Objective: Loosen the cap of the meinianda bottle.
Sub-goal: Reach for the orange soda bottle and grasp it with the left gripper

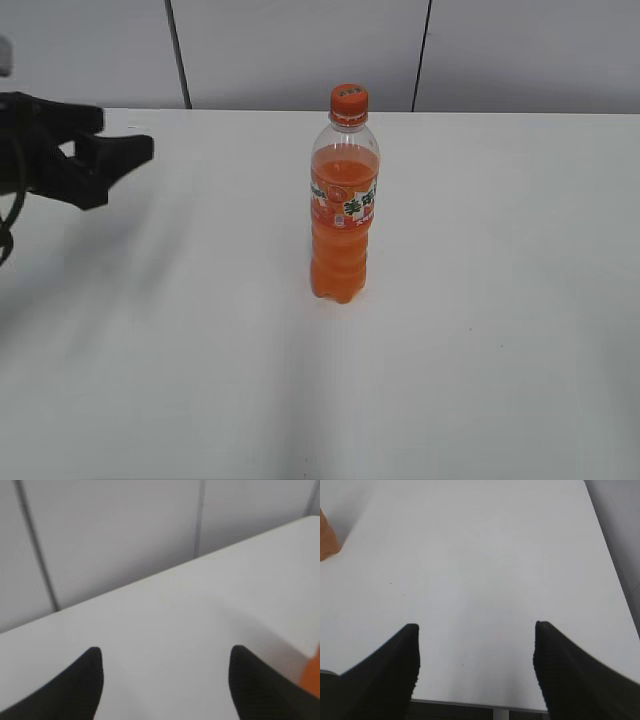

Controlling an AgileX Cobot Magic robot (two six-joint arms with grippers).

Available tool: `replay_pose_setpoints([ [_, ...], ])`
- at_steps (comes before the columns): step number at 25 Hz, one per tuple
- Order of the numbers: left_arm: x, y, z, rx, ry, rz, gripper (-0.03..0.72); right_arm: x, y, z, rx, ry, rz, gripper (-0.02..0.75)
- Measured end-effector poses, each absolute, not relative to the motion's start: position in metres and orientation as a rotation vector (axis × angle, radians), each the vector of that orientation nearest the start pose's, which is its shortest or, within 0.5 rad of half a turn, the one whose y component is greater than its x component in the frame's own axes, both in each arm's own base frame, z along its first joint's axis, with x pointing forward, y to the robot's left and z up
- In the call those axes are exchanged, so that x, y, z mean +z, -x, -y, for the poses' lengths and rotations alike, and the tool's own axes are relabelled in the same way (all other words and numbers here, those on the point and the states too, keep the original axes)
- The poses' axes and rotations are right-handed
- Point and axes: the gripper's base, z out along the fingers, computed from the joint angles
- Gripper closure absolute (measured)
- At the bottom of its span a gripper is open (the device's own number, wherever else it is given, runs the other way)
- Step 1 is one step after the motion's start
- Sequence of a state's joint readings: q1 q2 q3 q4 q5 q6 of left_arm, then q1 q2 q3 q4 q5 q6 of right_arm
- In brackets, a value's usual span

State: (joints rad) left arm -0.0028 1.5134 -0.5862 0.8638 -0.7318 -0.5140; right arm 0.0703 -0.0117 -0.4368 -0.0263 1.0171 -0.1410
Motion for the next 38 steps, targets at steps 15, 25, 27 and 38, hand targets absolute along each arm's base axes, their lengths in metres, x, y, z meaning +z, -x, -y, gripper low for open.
replay_pose_setpoints([
  [15, 0.145, -0.326, 0.126, -0.839, -1.118, -1.690, 0.083, 0.263, -0.002, 0.002, -0.076, 0.217, -2.041, 0.204],
  [25, 0.117, -0.350, 0.179, -0.950, -1.196, -1.675, 0.075, 0.263, -0.002, 0.002, -0.074, 0.217, -2.041, 0.204],
  [27, 0.115, -0.354, 0.188, -0.962, -1.205, -1.666, 0.076, 0.263, -0.002, 0.002, -0.073, 0.217, -2.041, 0.204],
  [38, 0.111, -0.352, 0.213, -0.905, -1.262, -1.692, 0.096, 0.263, -0.002, 0.002, -0.071, 0.217, -2.041, 0.204],
])
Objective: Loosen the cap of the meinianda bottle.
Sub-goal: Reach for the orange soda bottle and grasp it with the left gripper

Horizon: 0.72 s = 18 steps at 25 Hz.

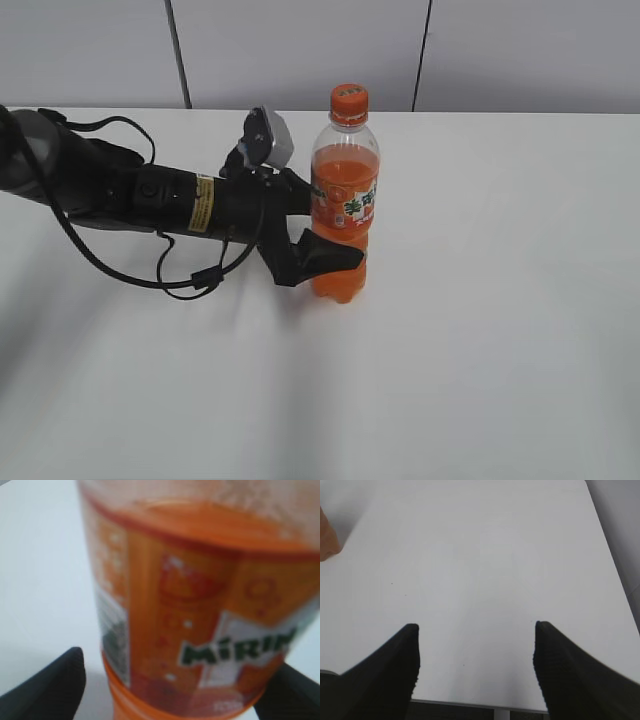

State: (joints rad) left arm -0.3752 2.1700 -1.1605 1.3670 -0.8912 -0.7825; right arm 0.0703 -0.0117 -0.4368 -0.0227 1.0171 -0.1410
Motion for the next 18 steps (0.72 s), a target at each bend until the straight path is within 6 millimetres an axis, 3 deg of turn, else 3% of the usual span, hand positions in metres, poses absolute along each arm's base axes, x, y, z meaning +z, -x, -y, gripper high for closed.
replay_pose_setpoints([
  [4, 0.1108, -0.3526, 0.2132, -0.903, -1.261, -1.694, 0.127, 0.2630, -0.0023, 0.0016, -0.071, 0.217, -2.041, 0.204],
  [9, 0.1110, -0.3520, 0.2138, -0.908, -1.265, -1.690, 0.278, 0.2630, -0.0023, 0.0016, -0.071, 0.217, -2.041, 0.204],
  [18, 0.1110, -0.3520, 0.2138, -0.909, -1.265, -1.690, 0.283, 0.2666, -0.0009, 0.0014, -0.066, 0.215, -2.029, 0.204],
])
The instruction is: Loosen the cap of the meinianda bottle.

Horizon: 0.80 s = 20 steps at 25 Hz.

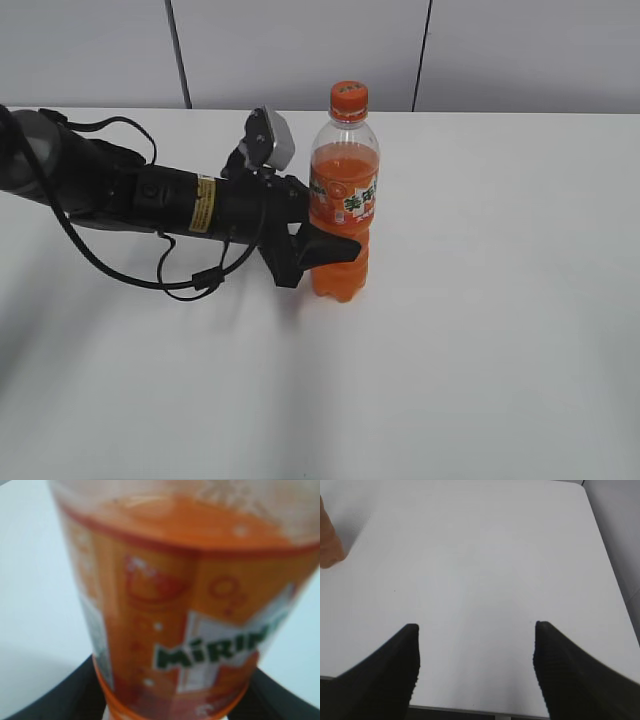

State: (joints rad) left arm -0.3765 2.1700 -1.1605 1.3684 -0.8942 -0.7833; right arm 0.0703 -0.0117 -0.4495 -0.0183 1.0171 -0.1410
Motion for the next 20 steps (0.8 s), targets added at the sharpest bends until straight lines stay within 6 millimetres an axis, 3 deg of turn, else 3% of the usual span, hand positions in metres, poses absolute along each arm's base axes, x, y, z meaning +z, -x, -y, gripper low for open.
replay_pose_setpoints([
  [4, 0.111, -0.352, 0.214, -0.912, -1.265, -1.687, 0.283, 0.284, -0.005, 0.001, -0.065, 0.216, -2.038, 0.204],
  [9, 0.111, -0.352, 0.214, -0.913, -1.266, -1.686, 0.283, 0.326, -0.032, -0.001, -0.060, 0.225, -2.111, 0.216],
  [14, 0.111, -0.352, 0.214, -0.914, -1.266, -1.686, 0.283, 0.373, -0.084, -0.006, -0.038, 0.233, -2.207, 0.251],
  [20, 0.111, -0.352, 0.214, -0.914, -1.268, -1.685, 0.283, 0.399, -0.165, -0.012, -0.021, 0.221, -2.371, 0.258],
])
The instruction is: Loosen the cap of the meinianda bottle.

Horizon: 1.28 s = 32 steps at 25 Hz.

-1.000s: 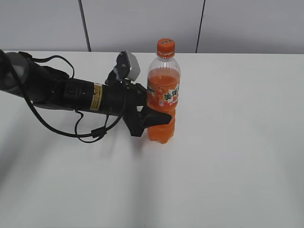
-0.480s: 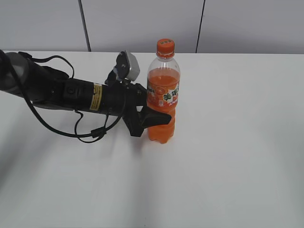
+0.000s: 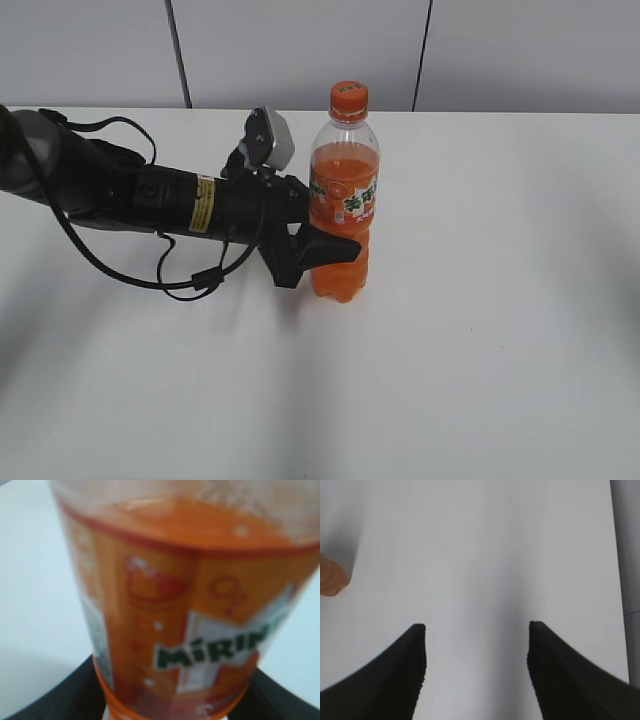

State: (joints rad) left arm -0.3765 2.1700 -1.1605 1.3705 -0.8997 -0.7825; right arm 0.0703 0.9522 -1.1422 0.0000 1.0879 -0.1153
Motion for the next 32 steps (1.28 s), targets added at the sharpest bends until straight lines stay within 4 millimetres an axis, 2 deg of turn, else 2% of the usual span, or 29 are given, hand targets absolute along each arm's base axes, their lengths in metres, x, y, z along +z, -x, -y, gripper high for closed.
replay_pose_setpoints([
  [6, 0.111, -0.351, 0.214, -0.916, -1.270, -1.683, 0.283, 0.401, -0.245, -0.017, -0.002, 0.188, -2.563, 0.258],
  [9, 0.111, -0.351, 0.214, -0.918, -1.270, -1.682, 0.283, 0.393, -0.284, -0.022, 0.027, 0.186, -2.606, 0.258],
  [14, 0.111, -0.351, 0.214, -0.919, -1.273, -1.681, 0.283, 0.379, -0.322, -0.042, 0.244, 0.187, -2.642, 0.258],
  [17, 0.111, -0.351, 0.214, -0.919, -1.277, -1.679, 0.283, 0.372, -0.330, -0.068, 0.273, 0.290, -2.658, 0.258],
  [23, 0.111, -0.351, 0.214, -0.918, -1.281, -1.677, 0.283, 0.367, -0.329, -0.151, 0.290, 0.603, -2.620, 0.258],
  [26, 0.111, -0.351, 0.214, -0.918, -1.281, -1.677, 0.283, 0.369, -0.328, -0.183, 0.312, 0.702, -2.580, 0.258],
  [32, 0.111, -0.351, 0.214, -0.918, -1.282, -1.677, 0.283, 0.367, -0.333, -0.222, 0.341, 0.791, -2.541, 0.258],
])
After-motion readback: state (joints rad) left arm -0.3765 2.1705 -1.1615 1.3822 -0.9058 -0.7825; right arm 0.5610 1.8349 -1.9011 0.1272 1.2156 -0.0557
